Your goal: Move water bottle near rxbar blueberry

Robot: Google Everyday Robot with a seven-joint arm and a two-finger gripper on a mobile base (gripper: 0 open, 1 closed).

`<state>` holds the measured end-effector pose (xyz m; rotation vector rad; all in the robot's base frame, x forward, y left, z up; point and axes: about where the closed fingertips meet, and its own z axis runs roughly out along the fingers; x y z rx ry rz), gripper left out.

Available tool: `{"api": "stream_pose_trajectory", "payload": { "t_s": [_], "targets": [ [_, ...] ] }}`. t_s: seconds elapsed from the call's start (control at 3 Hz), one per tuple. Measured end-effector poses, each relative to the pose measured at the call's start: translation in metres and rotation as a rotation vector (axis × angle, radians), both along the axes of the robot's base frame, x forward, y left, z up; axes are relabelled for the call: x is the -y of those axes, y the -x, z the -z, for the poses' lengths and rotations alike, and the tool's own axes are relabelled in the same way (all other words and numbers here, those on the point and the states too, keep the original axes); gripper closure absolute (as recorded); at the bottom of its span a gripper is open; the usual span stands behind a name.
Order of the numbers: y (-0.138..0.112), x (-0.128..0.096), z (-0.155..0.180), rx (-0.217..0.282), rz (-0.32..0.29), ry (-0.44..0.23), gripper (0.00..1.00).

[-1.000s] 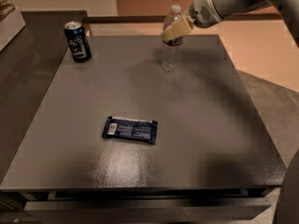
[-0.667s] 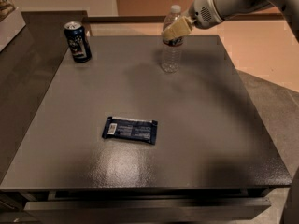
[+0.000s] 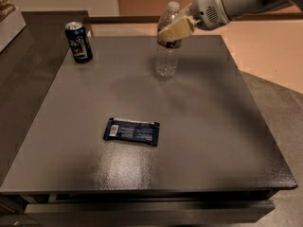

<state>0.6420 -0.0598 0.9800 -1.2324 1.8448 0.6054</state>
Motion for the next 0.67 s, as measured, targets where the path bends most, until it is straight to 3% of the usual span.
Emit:
{"api": "stream_pose_trajectory", "payload": {
  "t_s": [0.67],
  "targets": [
    [0.076,-0.035,-0.009,0.015,-0.170,0.000,1.00]
  ]
}}
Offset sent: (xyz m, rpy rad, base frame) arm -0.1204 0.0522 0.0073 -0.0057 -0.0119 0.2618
